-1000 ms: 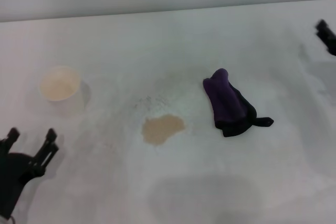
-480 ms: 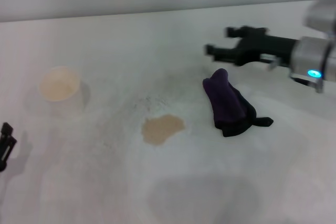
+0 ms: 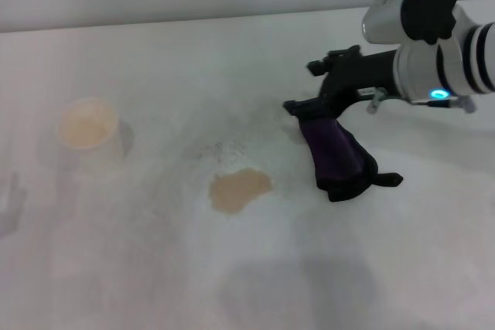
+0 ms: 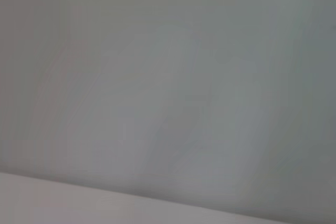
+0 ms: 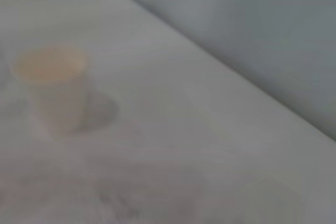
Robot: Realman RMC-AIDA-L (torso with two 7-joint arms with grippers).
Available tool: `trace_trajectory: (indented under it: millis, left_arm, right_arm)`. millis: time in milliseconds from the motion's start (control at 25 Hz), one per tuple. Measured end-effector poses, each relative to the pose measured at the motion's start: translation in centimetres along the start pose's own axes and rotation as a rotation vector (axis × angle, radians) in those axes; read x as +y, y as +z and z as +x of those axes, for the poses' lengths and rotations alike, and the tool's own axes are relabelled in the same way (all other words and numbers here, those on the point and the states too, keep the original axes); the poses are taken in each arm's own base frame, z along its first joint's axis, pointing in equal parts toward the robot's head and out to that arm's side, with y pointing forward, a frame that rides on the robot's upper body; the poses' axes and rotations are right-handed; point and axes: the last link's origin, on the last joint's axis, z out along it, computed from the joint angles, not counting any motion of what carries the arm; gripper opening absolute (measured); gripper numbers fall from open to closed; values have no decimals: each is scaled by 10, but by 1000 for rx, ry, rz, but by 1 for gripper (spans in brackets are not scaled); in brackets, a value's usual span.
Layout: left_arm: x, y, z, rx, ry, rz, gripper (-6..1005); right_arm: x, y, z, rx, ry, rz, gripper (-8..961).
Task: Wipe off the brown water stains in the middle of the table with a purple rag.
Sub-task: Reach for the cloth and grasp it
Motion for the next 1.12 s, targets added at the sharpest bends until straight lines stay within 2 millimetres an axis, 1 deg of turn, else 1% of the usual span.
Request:
trace_trajectory:
  millis: [200, 360, 440, 560, 640, 920, 1120]
  left_arm:
    - [-4, 4, 3, 11, 7, 16, 893]
    - [-6, 6, 5, 20, 3, 30, 893]
    - [-5, 9, 6, 26, -2, 32, 893]
    - [-5, 9, 6, 27, -13, 31, 893]
    - [-4, 10, 7, 31, -31, 28, 893]
    - [-3, 13, 8, 35, -39, 22, 893]
    - [-2, 15, 9, 38, -39, 17, 893]
  right_arm:
    - [11, -17, -3, 88, -44, 33, 840]
    - [15, -20, 4, 167, -30, 41, 838]
    - [14, -16, 13, 212, -14, 49, 837]
    - [13, -10, 20, 228, -1, 49, 835]
    - [12, -9, 21, 230, 2, 50, 834]
    - [8, 6, 27, 262, 12, 41, 831]
    - [8, 15, 29, 290, 12, 25, 713]
